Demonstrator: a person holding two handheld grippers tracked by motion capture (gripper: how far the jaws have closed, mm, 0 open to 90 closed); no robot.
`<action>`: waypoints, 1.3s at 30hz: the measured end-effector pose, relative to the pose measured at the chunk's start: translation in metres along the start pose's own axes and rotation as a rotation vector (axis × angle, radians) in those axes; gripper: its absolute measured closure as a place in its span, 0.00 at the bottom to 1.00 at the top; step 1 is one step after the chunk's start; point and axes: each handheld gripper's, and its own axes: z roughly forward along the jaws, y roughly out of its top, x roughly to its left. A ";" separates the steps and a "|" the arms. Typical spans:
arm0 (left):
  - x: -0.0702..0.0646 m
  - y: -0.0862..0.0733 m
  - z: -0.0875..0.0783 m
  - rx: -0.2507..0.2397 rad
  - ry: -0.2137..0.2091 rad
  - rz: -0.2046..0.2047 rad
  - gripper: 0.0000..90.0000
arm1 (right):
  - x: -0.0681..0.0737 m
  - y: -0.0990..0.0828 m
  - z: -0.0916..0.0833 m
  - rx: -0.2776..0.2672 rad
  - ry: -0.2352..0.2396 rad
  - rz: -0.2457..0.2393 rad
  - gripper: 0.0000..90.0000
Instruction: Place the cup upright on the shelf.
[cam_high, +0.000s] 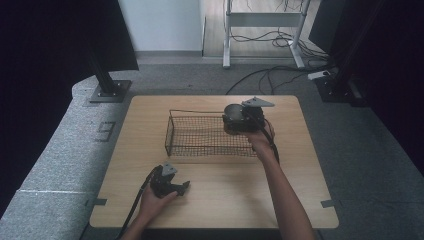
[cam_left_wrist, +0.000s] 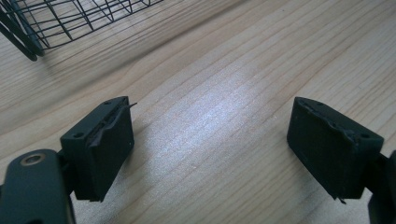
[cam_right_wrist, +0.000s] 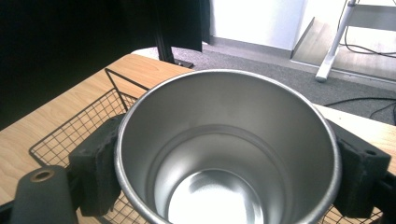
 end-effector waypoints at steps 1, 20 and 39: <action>0.000 0.000 0.000 -0.003 0.001 -0.003 0.16 | -0.001 0.000 0.002 0.002 -0.003 0.001 0.16; 0.000 0.000 0.000 0.000 -0.001 0.001 0.16 | -0.010 -0.014 0.036 0.070 -0.056 0.021 0.16; 0.000 0.000 0.000 0.002 0.000 0.001 0.16 | -0.009 -0.033 0.058 0.127 -0.069 0.035 0.15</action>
